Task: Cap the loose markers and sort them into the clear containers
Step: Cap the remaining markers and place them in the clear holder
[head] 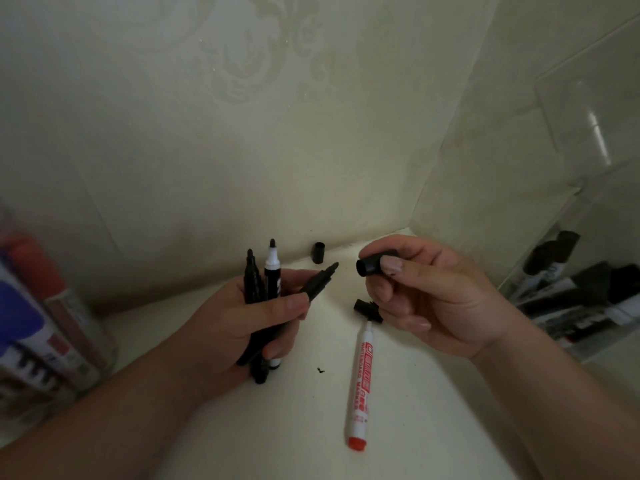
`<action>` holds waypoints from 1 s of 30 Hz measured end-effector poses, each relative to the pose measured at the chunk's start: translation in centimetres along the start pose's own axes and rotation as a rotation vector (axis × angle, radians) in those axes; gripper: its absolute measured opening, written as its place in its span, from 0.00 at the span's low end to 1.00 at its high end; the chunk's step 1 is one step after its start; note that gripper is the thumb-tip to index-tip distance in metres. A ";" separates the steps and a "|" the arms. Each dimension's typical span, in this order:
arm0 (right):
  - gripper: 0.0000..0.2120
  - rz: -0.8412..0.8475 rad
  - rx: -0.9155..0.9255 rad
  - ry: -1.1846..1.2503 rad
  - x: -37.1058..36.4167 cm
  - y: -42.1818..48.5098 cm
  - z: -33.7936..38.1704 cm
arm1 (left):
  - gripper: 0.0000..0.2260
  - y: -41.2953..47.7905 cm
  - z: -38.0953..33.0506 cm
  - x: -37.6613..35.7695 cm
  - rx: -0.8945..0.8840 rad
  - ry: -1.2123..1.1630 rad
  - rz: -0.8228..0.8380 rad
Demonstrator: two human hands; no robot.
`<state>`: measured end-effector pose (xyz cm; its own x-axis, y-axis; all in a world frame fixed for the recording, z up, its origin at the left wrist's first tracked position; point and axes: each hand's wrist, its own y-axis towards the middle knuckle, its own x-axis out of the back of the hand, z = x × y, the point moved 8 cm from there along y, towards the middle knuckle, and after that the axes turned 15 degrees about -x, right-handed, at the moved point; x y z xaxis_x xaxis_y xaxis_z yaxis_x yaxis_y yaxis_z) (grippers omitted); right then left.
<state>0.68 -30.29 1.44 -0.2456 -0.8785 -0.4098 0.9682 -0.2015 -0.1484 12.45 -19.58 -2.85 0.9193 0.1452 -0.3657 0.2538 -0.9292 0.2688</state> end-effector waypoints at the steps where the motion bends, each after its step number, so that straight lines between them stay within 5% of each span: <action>1: 0.10 -0.033 0.006 -0.013 0.1 0.0 0.0 | 0.24 0.0 0.0 0.0 0.002 0.004 0.004; 6: 0.03 -0.269 0.074 -0.106 1.4 -0.2 0.4 | 0.10 -0.1 -0.1 0.0 -0.002 0.057 -0.031; 12: 0.11 -0.185 0.107 -0.232 0.0 -0.2 0.6 | 0.04 -0.1 -0.4 -0.4 -0.014 0.099 -0.027; 16: 0.04 -0.189 0.078 -0.348 -0.8 -0.1 0.2 | 0.06 -0.1 -0.5 -1.1 -0.009 0.176 0.054; 20: 0.06 -0.197 0.010 -0.440 -1.0 -0.4 0.3 | 0.04 -0.1 -0.3 -0.9 0.008 0.238 0.086; 24: 0.09 -0.145 -0.015 -0.600 -1.5 -0.8 0.3 | 0.13 -0.2 0.1 -0.6 0.012 0.268 0.112; 30: 0.08 -0.172 -0.051 -0.559 -1.5 -0.6 -0.1 | 0.09 -0.3 0.0 -0.5 -0.013 0.326 0.122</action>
<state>0.46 -28.78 2.06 -0.3236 -0.9328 0.1589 0.9096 -0.3529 -0.2194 11.91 -19.36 -2.72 0.9903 0.1360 -0.0271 0.1377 -0.9423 0.3052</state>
